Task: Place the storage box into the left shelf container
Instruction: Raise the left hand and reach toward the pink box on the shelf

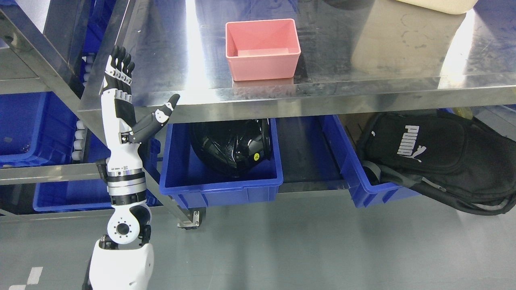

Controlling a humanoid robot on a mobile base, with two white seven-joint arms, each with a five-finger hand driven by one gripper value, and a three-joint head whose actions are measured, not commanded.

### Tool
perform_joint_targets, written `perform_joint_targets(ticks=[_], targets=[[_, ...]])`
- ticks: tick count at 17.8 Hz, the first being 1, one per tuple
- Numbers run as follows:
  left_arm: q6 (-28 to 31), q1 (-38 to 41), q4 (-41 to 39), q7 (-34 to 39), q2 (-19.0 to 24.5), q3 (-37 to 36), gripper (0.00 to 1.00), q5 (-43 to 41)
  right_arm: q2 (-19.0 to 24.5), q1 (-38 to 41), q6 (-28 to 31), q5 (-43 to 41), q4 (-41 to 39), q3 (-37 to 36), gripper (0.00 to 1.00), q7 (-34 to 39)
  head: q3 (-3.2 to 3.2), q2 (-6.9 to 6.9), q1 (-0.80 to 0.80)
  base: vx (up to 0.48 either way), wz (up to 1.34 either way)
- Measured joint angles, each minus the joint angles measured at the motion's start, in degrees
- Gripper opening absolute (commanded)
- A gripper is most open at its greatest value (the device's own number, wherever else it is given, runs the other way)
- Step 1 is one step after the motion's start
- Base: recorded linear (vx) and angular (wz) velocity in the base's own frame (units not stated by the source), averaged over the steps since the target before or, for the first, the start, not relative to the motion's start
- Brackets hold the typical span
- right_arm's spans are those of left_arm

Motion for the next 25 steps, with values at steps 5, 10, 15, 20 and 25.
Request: perform_joint_targets(ticks=[5, 10, 15, 20, 25], targets=[[0.00, -0.56, -0.03, -0.14, -0.05, 0.61, 1.00, 0.00, 0.00, 0.00, 0.00, 0.00, 0.00, 0.00, 1.00, 0.00, 0.00, 0.00, 0.00, 0.000, 0.00], [0.38, -5.75, -0.03, -10.09, -0.05, 1.28, 1.00, -0.01, 0.00, 0.00, 0.00, 0.00, 0.00, 0.00, 1.00, 0.00, 0.00, 0.00, 0.00, 0.000, 0.00], [6.55, -13.86, 0.61, -30.26, 3.57, 2.48, 1.00, -0.02, 0.00, 0.00, 0.00, 0.00, 0.00, 0.00, 1.00, 0.00, 0.00, 0.00, 0.00, 0.000, 0.00], [17.38, -25.75, 2.96, -41.54, 8.53, 0.09, 1.00, -0.81, 0.00, 0.00, 0.01, 0.00, 0.00, 0.00, 1.00, 0.00, 0.00, 0.00, 0.00, 0.000, 0.00], [24.88, -33.71, 5.26, -49.06, 10.86, -6.46, 0.98, -4.87, 0.00, 0.00, 0.02, 0.00, 0.00, 0.00, 1.00, 0.00, 0.00, 0.00, 0.00, 0.000, 0.00]])
